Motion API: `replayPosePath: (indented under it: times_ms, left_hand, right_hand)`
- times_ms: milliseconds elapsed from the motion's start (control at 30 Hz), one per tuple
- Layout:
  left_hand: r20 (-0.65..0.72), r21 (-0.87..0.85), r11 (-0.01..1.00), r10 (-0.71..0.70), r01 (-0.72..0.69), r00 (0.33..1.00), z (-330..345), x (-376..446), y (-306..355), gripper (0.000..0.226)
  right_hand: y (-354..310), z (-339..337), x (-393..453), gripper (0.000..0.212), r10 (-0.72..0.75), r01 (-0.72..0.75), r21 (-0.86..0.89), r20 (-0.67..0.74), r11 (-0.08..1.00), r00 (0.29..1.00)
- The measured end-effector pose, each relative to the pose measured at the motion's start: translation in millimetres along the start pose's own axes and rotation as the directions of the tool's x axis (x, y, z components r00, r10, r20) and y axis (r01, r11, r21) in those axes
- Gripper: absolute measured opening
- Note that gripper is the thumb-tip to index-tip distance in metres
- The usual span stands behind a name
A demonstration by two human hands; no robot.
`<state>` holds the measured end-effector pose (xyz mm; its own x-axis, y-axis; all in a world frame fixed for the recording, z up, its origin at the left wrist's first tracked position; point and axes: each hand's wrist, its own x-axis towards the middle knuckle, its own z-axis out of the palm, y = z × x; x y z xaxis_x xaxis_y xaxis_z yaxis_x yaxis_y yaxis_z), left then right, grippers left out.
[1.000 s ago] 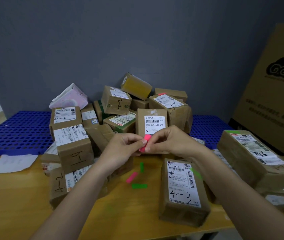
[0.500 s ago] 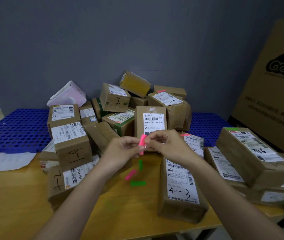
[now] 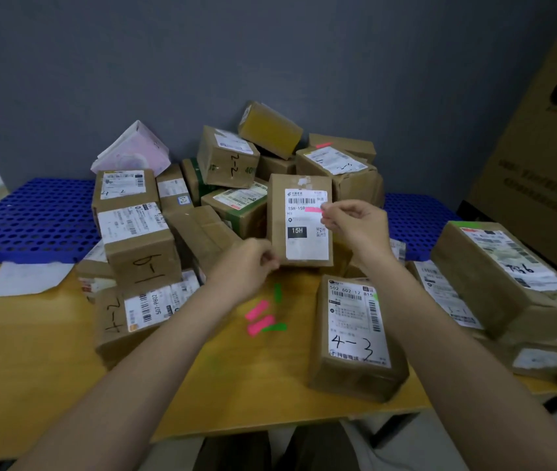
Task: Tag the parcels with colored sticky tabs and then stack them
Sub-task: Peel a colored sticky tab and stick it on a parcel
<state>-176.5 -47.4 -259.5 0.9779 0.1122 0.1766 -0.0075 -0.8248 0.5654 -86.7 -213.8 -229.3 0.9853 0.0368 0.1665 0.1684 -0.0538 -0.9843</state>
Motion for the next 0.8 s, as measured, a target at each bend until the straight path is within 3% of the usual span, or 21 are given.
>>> replayPosePath:
  times_ms: [100, 167, 233, 333, 400, 500, 667, 800]
  left_hand:
    - [-0.218, -0.115, 0.991, 0.039, -0.065, 0.975, -14.4, 36.7, 15.7, 0.019]
    - [-0.248, -0.223, 0.975, -0.039, -0.017, 0.968, -20.6, 67.9, 19.8, 0.037]
    - [-0.169, -0.289, 0.954, -0.133, 0.079, 0.977, -23.7, 101.8, 13.0, 0.063]
    - [0.119, -0.393, 0.886, -0.216, 0.246, 0.969, -25.3, 132.4, -4.4, 0.117]
    - [0.231, -0.343, 0.898, -0.204, 0.275, 0.952, -22.9, 142.9, -12.9, 0.133]
    - [0.251, -0.359, 0.905, -0.141, 0.227, 0.958, -16.7, 153.1, -20.3, 0.119]
    - [0.258, -0.520, 0.838, -0.028, 0.164, 0.966, -14.1, 158.0, -24.4, 0.067]
    - [0.239, -0.524, 0.839, -0.017, 0.143, 0.971, -8.6, 159.5, -27.8, 0.066]
  right_hand:
    - [-9.8, 11.4, 21.3, 0.015, -0.077, 0.076, -0.092, -0.004, 0.993, 0.997]
    - [-15.1, 19.9, 38.3, 0.020, -0.086, 0.087, -0.109, 0.011, 0.990, 0.996]
    - [-17.9, 28.1, 55.0, 0.019, -0.077, 0.080, -0.114, 0.033, 0.990, 0.997]
    - [-16.2, 39.2, 77.5, 0.009, -0.085, 0.098, -0.160, 0.087, 0.982, 0.993]
    - [-14.7, 44.7, 89.1, 0.006, -0.109, 0.135, -0.232, 0.121, 0.963, 0.987]
    - [-10.6, 51.3, 101.6, 0.007, -0.152, 0.203, -0.325, 0.174, 0.924, 0.973]
    - [-2.6, 57.8, 111.9, 0.006, -0.262, 0.355, -0.500, 0.247, 0.790, 0.933]
    - [0.8, 60.5, 114.6, 0.014, -0.321, 0.432, -0.582, 0.290, 0.689, 0.902]
